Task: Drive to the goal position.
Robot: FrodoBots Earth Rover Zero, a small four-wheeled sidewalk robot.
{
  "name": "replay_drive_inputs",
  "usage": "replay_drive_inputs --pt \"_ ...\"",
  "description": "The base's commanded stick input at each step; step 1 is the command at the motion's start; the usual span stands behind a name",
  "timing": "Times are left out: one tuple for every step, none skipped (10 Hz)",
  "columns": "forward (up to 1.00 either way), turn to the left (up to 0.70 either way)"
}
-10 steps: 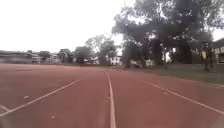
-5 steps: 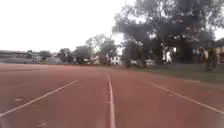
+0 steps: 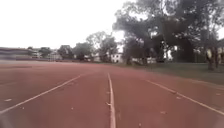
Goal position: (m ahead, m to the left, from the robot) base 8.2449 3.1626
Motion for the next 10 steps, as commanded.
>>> replay_drive_inputs --pt "0.45 0.00" --pt "0.45 0.00" --pt "0.45 0.00" --pt "0.45 0.00" --pt "0.45 0.00" --pt "0.45 0.00" --pt "0.45 0.00" --pt "0.45 0.00" --pt "0.45 0.00" --pt "0.45 0.00"
